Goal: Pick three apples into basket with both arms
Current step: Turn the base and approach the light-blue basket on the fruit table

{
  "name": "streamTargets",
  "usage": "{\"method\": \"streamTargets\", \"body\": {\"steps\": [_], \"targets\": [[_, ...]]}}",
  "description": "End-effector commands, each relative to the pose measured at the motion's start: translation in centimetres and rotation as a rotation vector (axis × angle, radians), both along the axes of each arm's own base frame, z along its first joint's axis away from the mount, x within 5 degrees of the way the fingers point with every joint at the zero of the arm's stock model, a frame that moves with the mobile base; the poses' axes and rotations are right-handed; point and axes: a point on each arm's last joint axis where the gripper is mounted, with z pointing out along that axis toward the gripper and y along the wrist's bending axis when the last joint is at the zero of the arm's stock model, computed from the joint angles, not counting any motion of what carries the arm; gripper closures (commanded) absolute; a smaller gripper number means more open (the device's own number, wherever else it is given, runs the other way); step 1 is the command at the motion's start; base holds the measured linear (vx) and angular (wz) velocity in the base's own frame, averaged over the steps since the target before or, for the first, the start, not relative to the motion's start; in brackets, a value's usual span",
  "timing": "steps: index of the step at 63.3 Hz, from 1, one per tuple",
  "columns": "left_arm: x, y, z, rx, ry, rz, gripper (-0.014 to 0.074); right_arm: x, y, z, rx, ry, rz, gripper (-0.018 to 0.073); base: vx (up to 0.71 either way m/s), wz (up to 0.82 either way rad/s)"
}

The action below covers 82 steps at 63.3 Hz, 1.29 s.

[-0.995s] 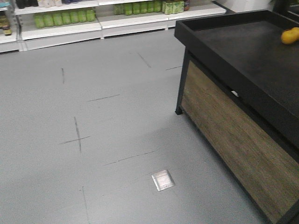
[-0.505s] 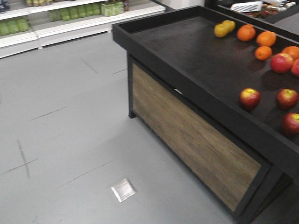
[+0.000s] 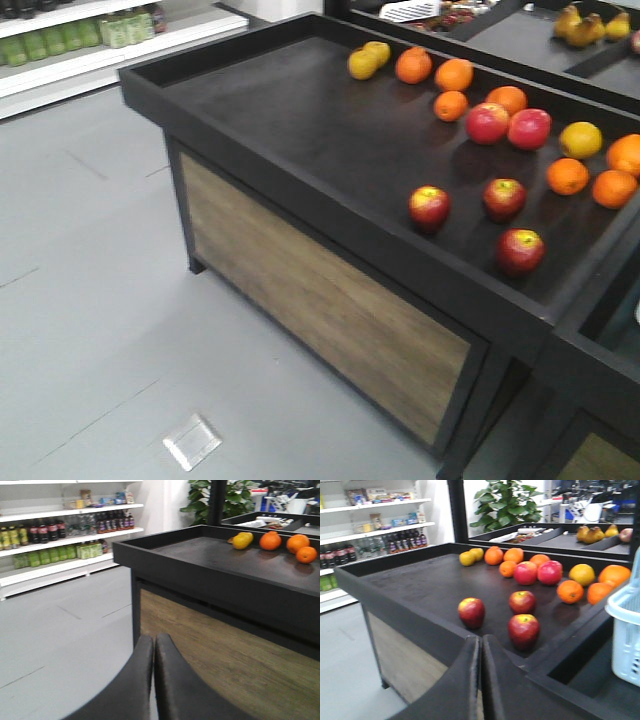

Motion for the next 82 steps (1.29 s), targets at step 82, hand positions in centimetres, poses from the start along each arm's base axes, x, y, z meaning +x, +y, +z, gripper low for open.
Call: {"method": "streamTargets", "body": {"steps": [82], "targets": [[-0.04, -0.02, 0.42, -0.002, -0.077, -0.002, 0.0603, -0.04, -0.06, 0.19, -0.018, -0.066, -0.010, 0.0564, 0.08, -0.31]]}}
